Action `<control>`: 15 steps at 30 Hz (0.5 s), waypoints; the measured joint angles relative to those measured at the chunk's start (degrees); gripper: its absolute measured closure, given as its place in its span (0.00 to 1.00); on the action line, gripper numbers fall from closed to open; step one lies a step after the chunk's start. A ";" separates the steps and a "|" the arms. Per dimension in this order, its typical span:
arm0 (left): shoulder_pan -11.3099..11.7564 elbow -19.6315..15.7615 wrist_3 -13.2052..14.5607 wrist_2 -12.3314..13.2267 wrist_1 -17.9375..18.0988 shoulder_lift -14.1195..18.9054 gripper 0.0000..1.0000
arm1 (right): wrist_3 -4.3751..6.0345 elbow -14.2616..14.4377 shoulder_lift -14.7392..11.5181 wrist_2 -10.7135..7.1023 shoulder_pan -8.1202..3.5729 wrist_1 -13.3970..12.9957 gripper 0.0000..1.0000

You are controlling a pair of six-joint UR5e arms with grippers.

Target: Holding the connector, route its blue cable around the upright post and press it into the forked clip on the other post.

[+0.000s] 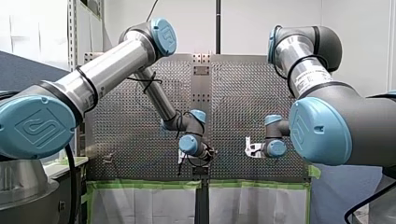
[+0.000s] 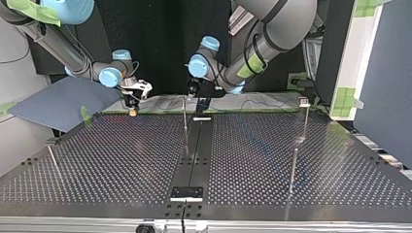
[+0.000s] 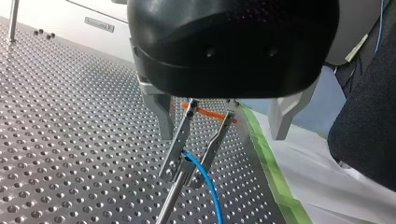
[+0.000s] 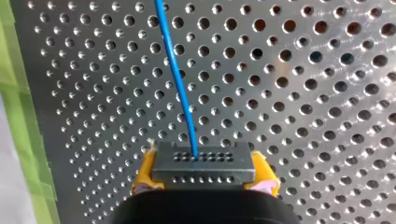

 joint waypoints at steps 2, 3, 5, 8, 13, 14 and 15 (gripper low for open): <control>0.01 -0.01 -0.01 -0.01 0.03 -0.01 0.00 | 0.00 0.00 0.01 0.00 0.00 -0.04 1.00; -0.01 -0.01 -0.01 -0.01 0.04 -0.01 0.00 | 0.00 0.00 0.01 0.00 -0.02 -0.07 1.00; 0.00 -0.02 -0.01 -0.01 0.05 -0.01 0.00 | 0.00 0.00 0.02 0.00 -0.06 -0.11 1.00; 0.05 -0.03 0.02 -0.08 0.03 0.03 0.00 | 0.01 0.00 0.02 -0.02 -0.08 -0.28 1.00; -0.11 -0.32 0.07 -1.00 0.03 1.00 0.00 | 0.05 0.00 0.02 -0.20 -0.11 -0.51 1.00; -0.20 -0.65 0.06 -1.16 0.10 1.55 0.00 | 0.05 0.01 0.02 -0.22 -0.14 -0.51 1.00; -0.26 -0.98 0.04 -1.24 0.16 2.02 0.00 | 0.05 0.00 0.02 -0.23 -0.15 -0.49 1.00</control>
